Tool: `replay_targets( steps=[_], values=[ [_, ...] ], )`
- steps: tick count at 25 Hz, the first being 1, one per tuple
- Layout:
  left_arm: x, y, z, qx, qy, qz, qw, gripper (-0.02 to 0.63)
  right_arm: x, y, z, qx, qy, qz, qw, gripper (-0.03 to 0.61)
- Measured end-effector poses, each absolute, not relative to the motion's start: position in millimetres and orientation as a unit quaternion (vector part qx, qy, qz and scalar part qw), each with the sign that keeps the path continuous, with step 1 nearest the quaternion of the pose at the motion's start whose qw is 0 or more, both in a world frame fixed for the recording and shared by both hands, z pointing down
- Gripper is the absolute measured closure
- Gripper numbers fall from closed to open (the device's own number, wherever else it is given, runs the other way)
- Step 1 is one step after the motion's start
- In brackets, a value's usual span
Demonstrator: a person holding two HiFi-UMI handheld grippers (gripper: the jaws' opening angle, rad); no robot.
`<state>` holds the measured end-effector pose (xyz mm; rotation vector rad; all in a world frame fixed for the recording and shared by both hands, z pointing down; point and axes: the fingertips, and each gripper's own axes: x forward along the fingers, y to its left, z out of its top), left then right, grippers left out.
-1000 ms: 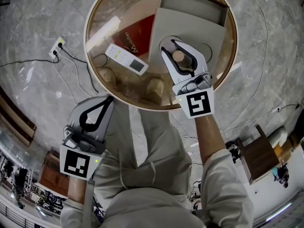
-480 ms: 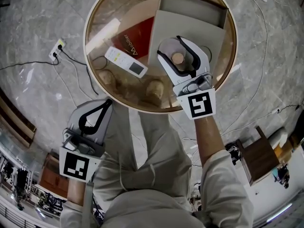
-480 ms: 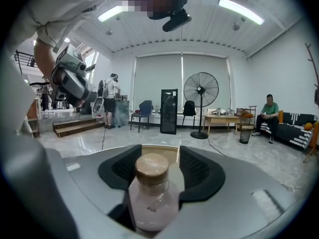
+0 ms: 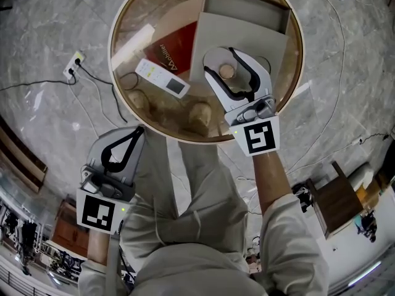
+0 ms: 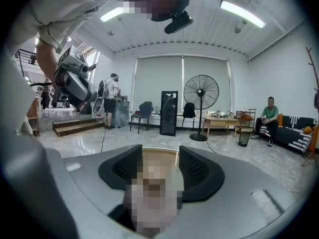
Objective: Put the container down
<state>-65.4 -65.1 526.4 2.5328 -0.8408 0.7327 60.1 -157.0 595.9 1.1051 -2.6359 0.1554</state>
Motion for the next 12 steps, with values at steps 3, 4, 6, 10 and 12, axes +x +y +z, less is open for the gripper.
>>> replay_targets(
  steps=[3,4,6,10,12],
  values=[
    [-63,-65,515,0.901,-0.298,0.257,0.184,0.606,63,-153,583,0.384,-0.911,0.054,0.14,0.345],
    [-62,-65,510,0.901,-0.298,0.256,0.183,0.606,64,-152,578,0.384,-0.911,0.054,0.141,0.345],
    [-61,-65,500,0.903,-0.296,0.255,0.178,0.606,67,-149,567,0.386,-0.91,0.055,0.143,0.347],
    [-61,-63,476,0.906,-0.296,0.25,0.169,0.607,71,-141,542,0.39,-0.908,0.053,0.142,0.348],
    [-60,-62,464,0.908,-0.297,0.247,0.164,0.606,73,-139,527,0.394,-0.907,0.05,0.139,0.348]
  ],
)
